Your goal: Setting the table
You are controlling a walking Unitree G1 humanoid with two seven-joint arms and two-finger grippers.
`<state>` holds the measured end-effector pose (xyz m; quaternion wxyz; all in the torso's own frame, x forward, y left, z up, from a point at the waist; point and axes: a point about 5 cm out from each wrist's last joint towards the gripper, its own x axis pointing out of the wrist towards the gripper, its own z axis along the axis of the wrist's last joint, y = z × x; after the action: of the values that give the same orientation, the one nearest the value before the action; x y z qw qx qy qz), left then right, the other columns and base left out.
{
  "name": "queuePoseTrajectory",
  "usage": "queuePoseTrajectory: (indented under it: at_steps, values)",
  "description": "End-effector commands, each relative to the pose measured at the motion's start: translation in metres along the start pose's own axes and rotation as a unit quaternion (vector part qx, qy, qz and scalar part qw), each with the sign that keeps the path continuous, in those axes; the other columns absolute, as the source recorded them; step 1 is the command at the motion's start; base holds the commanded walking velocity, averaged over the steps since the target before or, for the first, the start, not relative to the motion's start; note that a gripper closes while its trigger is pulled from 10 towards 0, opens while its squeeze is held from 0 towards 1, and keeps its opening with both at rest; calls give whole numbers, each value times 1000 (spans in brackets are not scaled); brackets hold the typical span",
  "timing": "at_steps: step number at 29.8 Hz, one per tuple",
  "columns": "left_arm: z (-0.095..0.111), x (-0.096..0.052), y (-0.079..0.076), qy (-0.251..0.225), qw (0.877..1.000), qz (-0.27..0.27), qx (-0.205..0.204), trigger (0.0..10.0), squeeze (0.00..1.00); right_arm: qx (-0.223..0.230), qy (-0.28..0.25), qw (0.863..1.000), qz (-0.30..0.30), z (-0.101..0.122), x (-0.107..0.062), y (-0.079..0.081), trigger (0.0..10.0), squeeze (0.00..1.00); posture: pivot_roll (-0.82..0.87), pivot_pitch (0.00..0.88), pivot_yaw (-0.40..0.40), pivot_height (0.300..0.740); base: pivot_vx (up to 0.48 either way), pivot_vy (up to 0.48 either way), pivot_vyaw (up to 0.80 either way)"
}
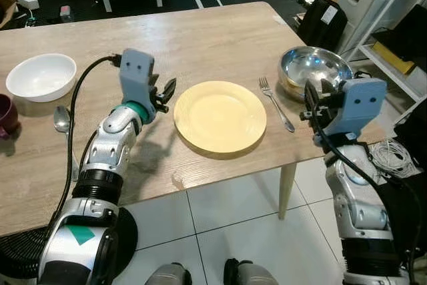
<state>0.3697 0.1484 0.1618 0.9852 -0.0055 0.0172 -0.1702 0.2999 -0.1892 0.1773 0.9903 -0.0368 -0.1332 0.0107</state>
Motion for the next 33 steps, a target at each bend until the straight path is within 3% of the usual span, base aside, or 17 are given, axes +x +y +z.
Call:
queuePoseTrajectory:
  at_steps: [1,2,3,4,5,7,11,16,21,26,30,33]
  values:
    - [-10,-6,-2,17,998,-19,-62,10000,0,3,6,1000,-2,0,-3,0,10000,0,92,13,17,740,0,0,0]
    - [-10,-6,-2,17,998,-19,-62,10000,0,3,6,1000,-2,0,-3,0,10000,0,92,13,17,740,0,0,0]
    - [-13,-9,-1,25,993,-38,-111,10000,0,3,10,1000,1,-2,-5,1,10000,0,92,14,16,740,0,0,0]
    - [-13,-9,-1,25,993,-38,-111,10000,0,3,10,1000,1,-2,-5,1,10000,0,92,14,16,740,0,0,0]
    - [-15,-13,-1,28,987,-57,-149,10000,0,7,18,1000,9,-4,-8,2,10000,0,91,17,9,740,0,0,0]
    - [-17,-17,1,31,983,-65,-171,10000,0,14,25,999,18,-6,-12,5,10000,0,85,16,5,740,0,0,0]
    - [-20,-20,5,36,984,-59,-167,10000,0,24,31,999,28,-8,-17,8,10000,0,83,14,4,740,0,0,0]
    - [-22,-21,7,35,975,-45,-216,10000,0,41,31,998,24,-9,-22,12,10000,0,76,9,11,740,0,0,0]
    - [-26,-25,6,43,978,-40,-198,10000,0,55,30,998,18,-9,-28,18,10000,0,63,5,17,740,0,0,0]
    - [-25,-26,8,45,976,-33,-212,10000,0,55,30,998,9,-8,-31,16,10000,0,67,4,11,740,0,0,0]
    - [-22,-27,9,45,983,-31,-177,10000,0,48,32,998,1,-8,-30,13,10000,0,71,0,12,740,0,0,0]
    - [-17,-27,8,36,992,-24,-121,10000,0,47,33,998,-13,-8,-28,9,10000,0,92,5,-4,740,0,0,0]
